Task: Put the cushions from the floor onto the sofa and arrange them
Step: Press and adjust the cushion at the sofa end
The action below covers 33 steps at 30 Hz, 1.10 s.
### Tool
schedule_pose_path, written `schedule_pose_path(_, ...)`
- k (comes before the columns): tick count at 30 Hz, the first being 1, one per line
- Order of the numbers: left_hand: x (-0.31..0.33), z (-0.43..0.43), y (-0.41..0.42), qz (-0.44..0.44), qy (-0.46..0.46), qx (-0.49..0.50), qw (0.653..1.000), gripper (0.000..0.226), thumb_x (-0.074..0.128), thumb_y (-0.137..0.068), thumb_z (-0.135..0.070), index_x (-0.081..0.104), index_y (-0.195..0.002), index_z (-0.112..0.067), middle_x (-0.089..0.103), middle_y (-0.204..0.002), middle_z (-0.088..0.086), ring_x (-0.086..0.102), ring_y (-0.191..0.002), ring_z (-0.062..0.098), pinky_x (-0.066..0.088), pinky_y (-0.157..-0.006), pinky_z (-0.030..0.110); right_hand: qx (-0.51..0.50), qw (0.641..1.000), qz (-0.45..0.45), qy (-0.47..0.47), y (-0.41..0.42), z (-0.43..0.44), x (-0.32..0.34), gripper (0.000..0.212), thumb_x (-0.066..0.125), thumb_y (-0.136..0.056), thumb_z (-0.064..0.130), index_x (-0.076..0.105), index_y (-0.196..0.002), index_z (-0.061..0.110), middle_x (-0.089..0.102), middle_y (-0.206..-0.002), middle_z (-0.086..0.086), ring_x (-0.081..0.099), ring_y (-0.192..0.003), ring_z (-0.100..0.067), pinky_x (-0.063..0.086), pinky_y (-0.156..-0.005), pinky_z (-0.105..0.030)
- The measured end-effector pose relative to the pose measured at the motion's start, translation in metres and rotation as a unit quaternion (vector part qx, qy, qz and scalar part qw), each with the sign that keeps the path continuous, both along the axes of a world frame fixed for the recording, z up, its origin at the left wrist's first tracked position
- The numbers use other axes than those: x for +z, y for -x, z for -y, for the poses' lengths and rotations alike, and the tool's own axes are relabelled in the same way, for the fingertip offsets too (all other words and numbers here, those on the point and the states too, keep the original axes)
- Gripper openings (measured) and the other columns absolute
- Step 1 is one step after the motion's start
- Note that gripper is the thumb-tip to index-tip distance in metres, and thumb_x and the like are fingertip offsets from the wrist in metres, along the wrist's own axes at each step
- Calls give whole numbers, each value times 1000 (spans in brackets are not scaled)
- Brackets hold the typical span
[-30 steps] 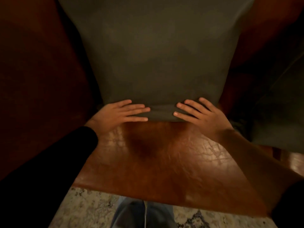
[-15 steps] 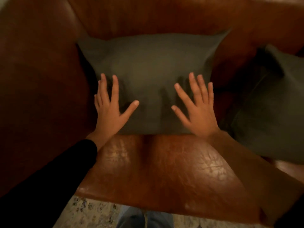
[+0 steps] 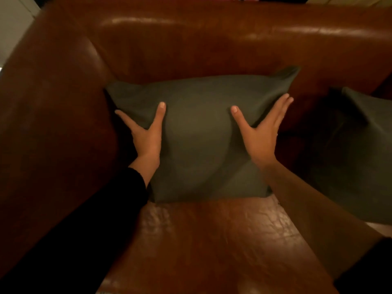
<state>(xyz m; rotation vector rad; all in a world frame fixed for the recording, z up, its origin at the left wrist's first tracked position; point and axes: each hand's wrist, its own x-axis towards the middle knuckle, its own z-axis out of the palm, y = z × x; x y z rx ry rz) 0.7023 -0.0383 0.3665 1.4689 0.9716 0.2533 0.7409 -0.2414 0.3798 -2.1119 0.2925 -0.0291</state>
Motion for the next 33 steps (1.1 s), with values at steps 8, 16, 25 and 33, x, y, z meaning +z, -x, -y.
schedule_pose_path(8,-11,-32,-26,15,118,23,993,95,69,-58,-76,39,-140,-41,54,-132,-9,56,-113,13,48,-96,36,-116,981,-127,-90,-37,11,-5,135,53,-40,93,-6,-149,39,26,-155,1,25,-142,-28,21,-115,-52)
schedule_pose_path(16,-8,-20,-22,-3,58,124,991,70,65,-71,-70,48,-131,-38,51,-94,-19,53,-93,9,44,-85,28,-187,979,-59,-47,-28,2,-5,107,52,-48,92,38,-136,32,55,-126,9,51,-119,-19,39,-104,-46)
schedule_pose_path(25,30,-34,-21,117,41,133,983,48,66,-80,-54,57,-124,-35,63,-112,-16,61,-100,4,52,-92,28,-156,984,13,-82,-29,1,38,84,55,-59,85,44,-127,36,57,-115,16,53,-115,-15,41,-101,-40)
schedule_pose_path(33,-9,-39,-22,86,45,83,992,56,54,-87,-59,45,-137,-37,56,-115,-16,55,-105,6,46,-95,28,-106,988,-49,-101,-26,-2,0,100,52,-57,88,33,-140,34,50,-135,7,45,-127,-20,36,-107,-47)
